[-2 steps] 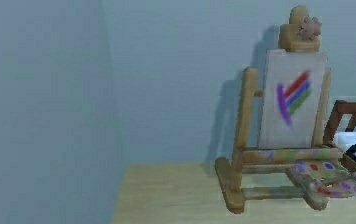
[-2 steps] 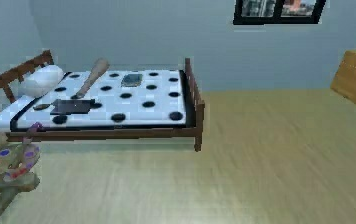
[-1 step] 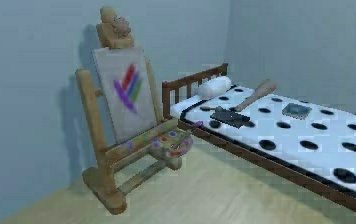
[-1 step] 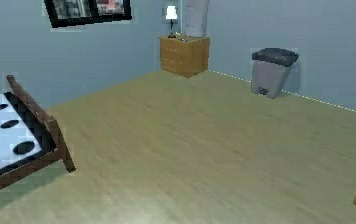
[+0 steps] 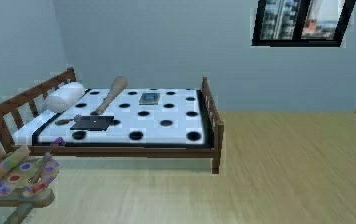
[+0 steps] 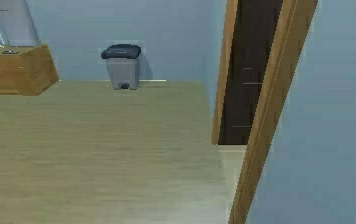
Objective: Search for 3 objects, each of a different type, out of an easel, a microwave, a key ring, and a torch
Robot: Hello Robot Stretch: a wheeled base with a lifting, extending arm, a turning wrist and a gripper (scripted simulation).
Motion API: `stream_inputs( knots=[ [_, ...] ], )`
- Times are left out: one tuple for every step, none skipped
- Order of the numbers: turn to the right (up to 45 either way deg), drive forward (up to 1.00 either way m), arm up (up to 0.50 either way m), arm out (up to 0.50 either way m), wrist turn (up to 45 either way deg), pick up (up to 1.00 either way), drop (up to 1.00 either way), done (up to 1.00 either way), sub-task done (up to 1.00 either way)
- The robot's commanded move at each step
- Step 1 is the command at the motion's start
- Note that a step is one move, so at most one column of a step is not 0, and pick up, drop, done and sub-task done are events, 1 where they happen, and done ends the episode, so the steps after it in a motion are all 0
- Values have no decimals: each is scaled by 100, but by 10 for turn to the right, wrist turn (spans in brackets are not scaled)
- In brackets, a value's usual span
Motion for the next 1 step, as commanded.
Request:
stream_inputs(
  knots=[
    [0, 10, 0, 0, 0, 0, 0, 0, 0]
  ],
)
